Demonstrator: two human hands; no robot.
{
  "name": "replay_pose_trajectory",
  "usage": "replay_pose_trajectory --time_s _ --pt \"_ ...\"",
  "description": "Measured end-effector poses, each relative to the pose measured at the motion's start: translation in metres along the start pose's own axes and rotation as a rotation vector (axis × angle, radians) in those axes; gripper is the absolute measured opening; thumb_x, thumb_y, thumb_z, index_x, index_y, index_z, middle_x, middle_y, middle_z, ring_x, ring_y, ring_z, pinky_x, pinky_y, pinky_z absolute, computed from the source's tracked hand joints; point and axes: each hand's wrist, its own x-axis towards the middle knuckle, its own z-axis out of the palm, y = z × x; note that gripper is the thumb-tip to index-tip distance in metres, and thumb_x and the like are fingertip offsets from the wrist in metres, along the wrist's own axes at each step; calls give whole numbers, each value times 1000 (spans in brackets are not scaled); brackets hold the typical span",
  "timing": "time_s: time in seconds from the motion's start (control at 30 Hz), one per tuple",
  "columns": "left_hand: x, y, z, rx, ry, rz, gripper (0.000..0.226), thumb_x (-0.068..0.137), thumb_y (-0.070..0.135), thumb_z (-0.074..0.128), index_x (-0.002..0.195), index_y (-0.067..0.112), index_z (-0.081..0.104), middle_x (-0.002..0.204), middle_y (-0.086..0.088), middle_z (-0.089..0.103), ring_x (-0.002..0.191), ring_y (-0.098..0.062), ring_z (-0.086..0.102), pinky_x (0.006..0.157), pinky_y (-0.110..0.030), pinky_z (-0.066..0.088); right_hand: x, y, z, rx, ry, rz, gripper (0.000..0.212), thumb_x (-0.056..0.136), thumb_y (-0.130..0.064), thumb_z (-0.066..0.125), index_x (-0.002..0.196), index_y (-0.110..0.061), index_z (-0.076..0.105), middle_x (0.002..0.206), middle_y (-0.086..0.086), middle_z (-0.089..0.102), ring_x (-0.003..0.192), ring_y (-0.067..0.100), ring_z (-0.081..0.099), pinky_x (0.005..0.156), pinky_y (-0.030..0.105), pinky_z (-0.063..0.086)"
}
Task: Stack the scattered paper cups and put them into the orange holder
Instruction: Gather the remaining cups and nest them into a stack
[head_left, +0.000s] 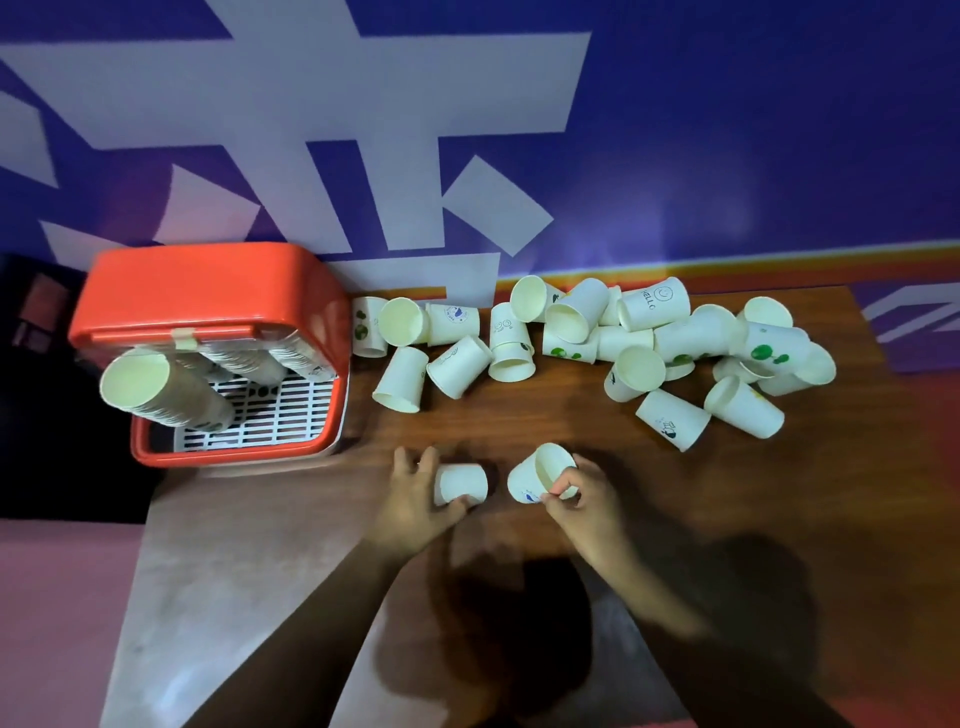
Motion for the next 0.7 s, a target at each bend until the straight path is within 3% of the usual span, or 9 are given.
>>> replay_pose_trajectory --time_s 0.1,0.17,0.3,0.4,0.57,0.7 --pt "-11 0 7 119 11 1 68 73 43 73 123 10 41 118 -6 36 111 -24 39 94 -40 45 -21 5 2 -25 18 -46 24 73 -15 80 70 -21 57 125 2 57 116 21 54 91 27 46" --pt "-15 0 13 212 62 65 71 72 40 75 127 6 46 117 -9 44 106 -26 44 89 -40 47 -33 7 5 -17 16 -105 20 75 -14 79 86 -17 62 124 2 56 115 23 55 93 32 49" --pt "-19 -2 29 376 58 167 74 73 42 78 133 8 50 117 -10 51 101 -31 53 84 -42 50 -44 -4 4 -54 52 -101 53 76 -20 80 124 -12 58 125 5 59 116 22 56 96 24 41" --pt "-20 0 35 445 7 201 86 77 53 69 148 16 37 122 -7 49 109 -30 51 90 -41 44 -41 -8 2 -54 29 -99 70 75 -24 81 136 -13 49 133 7 55 123 23 51 102 27 39" --pt "-14 17 7 319 -31 152 105 65 78 46 152 20 32 134 -7 42 125 -29 40 103 -42 34 -33 2 -14 -65 -116 -96 92 72 -33 83 148 -22 33 149 2 38 137 20 36 112 38 37" --pt "4 20 -27 48 -55 61 108 61 86 53 149 26 37 138 -2 36 135 -26 35 113 -41 33 -26 13 -27 -82 -172 -102 96 71 -43 82 150 -27 29 155 -4 29 142 16 29 115 38 33"
